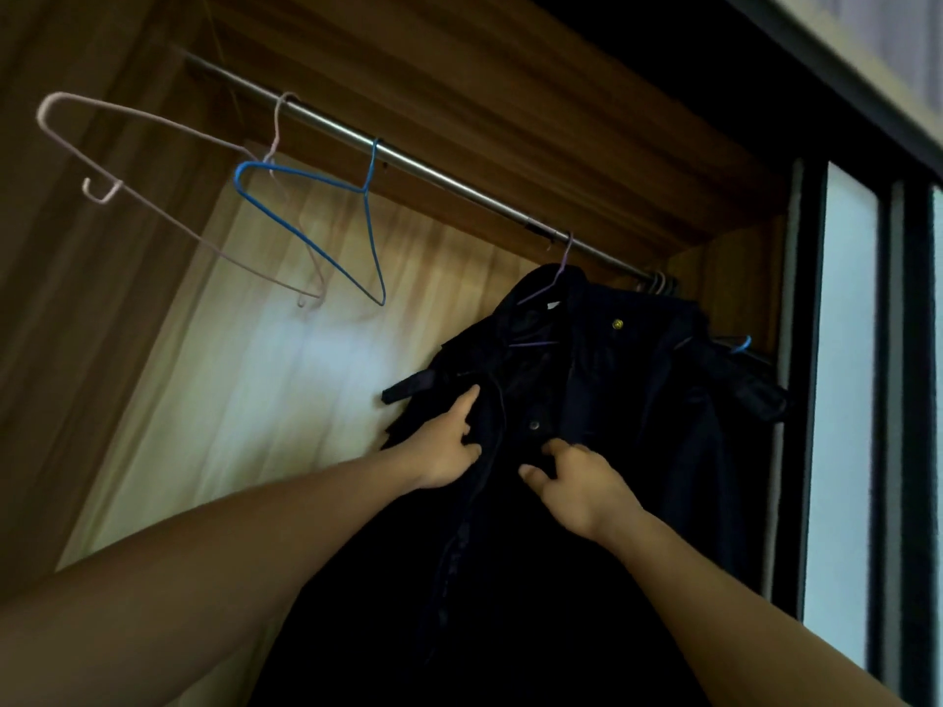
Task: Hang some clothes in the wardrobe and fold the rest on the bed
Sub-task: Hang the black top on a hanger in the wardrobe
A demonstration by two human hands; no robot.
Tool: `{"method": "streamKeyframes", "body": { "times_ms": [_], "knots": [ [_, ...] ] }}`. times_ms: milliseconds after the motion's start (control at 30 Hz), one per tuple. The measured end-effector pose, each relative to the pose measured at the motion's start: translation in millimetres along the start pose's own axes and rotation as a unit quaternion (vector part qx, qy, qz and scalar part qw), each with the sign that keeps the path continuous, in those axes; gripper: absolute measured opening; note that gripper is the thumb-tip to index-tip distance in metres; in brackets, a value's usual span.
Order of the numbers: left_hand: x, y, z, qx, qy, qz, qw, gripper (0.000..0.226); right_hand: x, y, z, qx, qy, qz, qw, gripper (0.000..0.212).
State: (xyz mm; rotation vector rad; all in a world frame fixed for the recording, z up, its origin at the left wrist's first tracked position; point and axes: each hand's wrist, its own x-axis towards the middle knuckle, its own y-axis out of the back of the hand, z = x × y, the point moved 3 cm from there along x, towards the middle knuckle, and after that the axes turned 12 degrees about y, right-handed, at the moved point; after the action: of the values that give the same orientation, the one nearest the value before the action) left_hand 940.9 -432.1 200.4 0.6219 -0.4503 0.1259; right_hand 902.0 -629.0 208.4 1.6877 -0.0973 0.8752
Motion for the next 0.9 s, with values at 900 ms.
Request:
{"method": "streamKeyframes", "body": {
  "times_ms": [900],
  "knots": [
    [-333,-322,-104,0.346,-0.003,-0.429,0.835,0.046,-495,-120,68,0.040,-0.286,-0.305,0.907,0.051]
  ]
}}
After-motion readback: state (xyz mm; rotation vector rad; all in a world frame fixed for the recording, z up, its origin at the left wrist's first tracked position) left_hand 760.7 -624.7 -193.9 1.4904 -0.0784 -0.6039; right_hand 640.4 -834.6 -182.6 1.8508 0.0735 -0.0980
